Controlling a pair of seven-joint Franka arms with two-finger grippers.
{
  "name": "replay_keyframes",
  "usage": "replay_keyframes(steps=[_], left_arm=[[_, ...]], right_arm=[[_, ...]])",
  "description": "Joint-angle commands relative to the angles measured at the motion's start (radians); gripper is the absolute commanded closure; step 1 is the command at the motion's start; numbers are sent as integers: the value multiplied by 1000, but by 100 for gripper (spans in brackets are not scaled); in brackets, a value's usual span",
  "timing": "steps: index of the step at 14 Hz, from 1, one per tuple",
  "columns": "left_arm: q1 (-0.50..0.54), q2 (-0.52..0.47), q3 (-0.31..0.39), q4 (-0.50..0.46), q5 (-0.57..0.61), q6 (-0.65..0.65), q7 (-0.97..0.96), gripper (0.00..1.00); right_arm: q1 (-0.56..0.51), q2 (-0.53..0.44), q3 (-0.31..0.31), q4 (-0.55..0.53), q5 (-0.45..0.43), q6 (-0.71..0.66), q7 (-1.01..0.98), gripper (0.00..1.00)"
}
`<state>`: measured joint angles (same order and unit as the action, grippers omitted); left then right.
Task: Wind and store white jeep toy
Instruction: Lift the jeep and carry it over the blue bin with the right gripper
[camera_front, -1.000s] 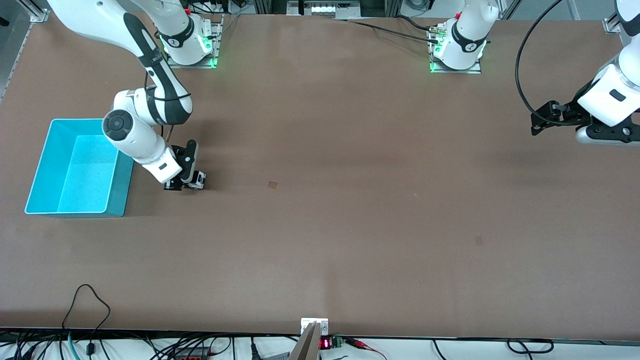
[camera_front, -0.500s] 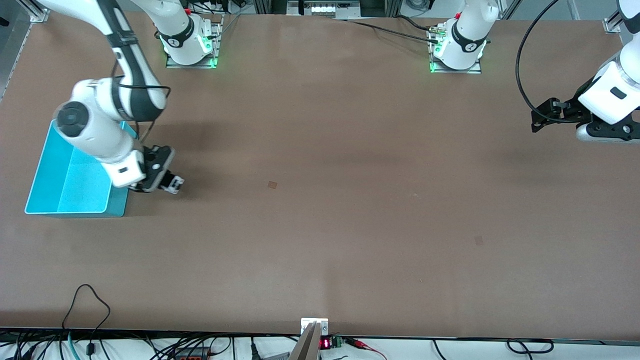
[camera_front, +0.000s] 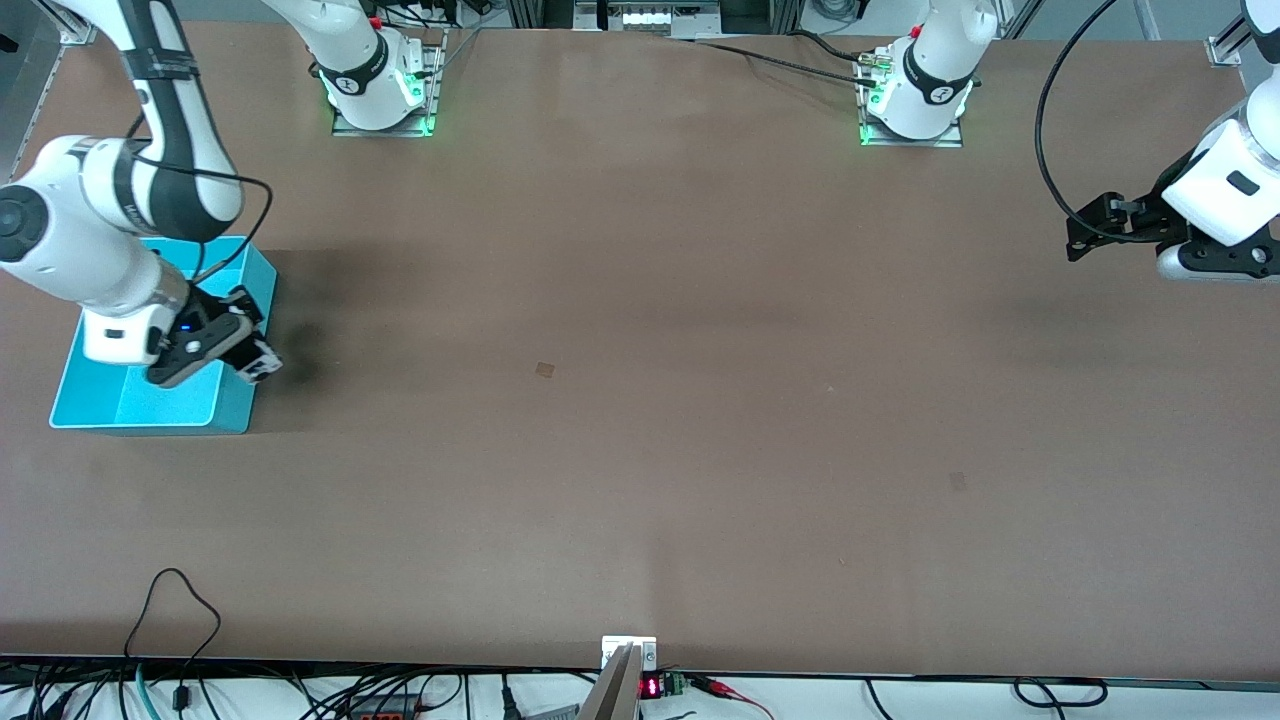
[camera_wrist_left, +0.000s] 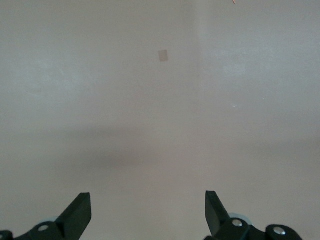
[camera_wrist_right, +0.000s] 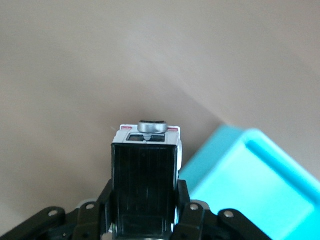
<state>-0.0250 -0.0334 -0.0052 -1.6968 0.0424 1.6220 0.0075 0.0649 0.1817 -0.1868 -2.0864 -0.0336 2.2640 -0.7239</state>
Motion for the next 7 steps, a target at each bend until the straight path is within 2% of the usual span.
replay_keyframes(steps=[1,3,7], left_arm=[[3,-10,-7,22,-3,-30,-4,0],[5,-6,-3,22,-4,-25,-4,0],[5,-6,-6,22,-4,-27,-3,0]], right_arm=[[-4,-15,-55,-3,-42,-24,157,100],[-26,-11,-85,-3,-40,-24,179,100],[-98,33,-88,-9,-43,-17,241,100]])
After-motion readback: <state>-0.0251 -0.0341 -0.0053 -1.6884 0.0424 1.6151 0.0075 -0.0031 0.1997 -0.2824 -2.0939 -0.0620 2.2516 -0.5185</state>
